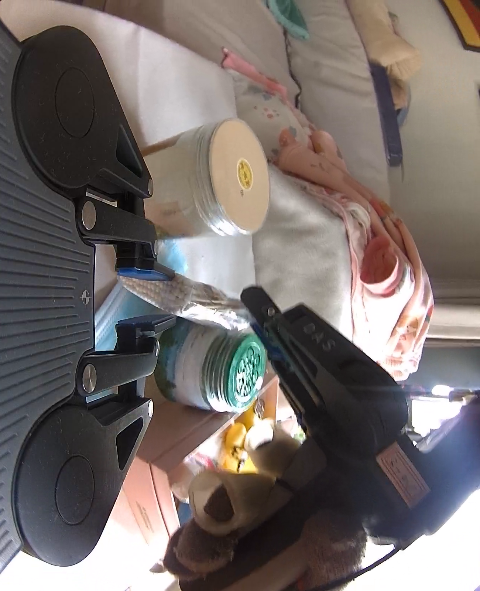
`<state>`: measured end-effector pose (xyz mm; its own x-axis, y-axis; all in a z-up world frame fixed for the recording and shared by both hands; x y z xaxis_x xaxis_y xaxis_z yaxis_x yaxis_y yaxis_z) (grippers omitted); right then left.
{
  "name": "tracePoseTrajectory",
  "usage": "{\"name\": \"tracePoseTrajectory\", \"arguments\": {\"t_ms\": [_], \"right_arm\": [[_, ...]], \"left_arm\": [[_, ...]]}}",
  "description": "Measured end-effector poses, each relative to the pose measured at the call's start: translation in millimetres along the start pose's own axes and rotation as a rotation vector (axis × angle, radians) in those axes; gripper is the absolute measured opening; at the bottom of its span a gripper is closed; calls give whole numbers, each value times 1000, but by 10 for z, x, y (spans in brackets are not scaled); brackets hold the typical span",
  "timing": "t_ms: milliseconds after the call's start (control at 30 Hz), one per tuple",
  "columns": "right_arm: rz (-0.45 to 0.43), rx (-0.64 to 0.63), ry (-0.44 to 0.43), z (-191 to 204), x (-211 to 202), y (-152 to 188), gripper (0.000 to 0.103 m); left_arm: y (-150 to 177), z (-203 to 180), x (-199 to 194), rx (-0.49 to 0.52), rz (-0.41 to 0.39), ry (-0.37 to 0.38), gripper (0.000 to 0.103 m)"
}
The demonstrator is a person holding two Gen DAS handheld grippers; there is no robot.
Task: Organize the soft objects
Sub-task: 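Grasp the blue face mask with the right tool while the left tool lifts the swab bag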
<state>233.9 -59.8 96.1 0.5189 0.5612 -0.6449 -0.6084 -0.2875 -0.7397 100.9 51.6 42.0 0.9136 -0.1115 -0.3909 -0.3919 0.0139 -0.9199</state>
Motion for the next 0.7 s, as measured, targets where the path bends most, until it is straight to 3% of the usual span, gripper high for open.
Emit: {"name": "tracePoseTrajectory", "arguments": {"t_ms": [100, 300, 433, 533, 567, 700], "right_arm": [[5, -4, -5, 4, -10, 27, 11], [-5, -23, -8, 16, -25, 38, 11], [-69, -13, 13, 28, -235, 10, 11], [-68, 51, -36, 47, -452, -7, 18], [-59, 73, -46, 64, -501, 2, 22], [39, 160, -77, 156, -469, 67, 24]], "left_arm": [[-13, 20, 7, 8, -6, -24, 22], [48, -25, -40, 102, -8, 46, 31], [-5, 4, -35, 71, -34, 24, 31], [-58, -11, -36, 67, -53, 35, 31], [-61, -31, -37, 73, -56, 37, 31], [-41, -99, -52, 122, -60, 29, 31]]}}
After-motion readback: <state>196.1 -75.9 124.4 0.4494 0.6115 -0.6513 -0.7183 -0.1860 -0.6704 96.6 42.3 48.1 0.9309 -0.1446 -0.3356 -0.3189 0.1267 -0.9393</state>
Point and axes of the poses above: each gripper's, at about its wrist camera, not at the fingertips, and x roughly the way its jaws point, z to its left, y to its underside, the point moved 1 cm from there along x, roughly the way its jaws point, and after that the axes turned 9 degrees about -z, right-handed, at the moved point
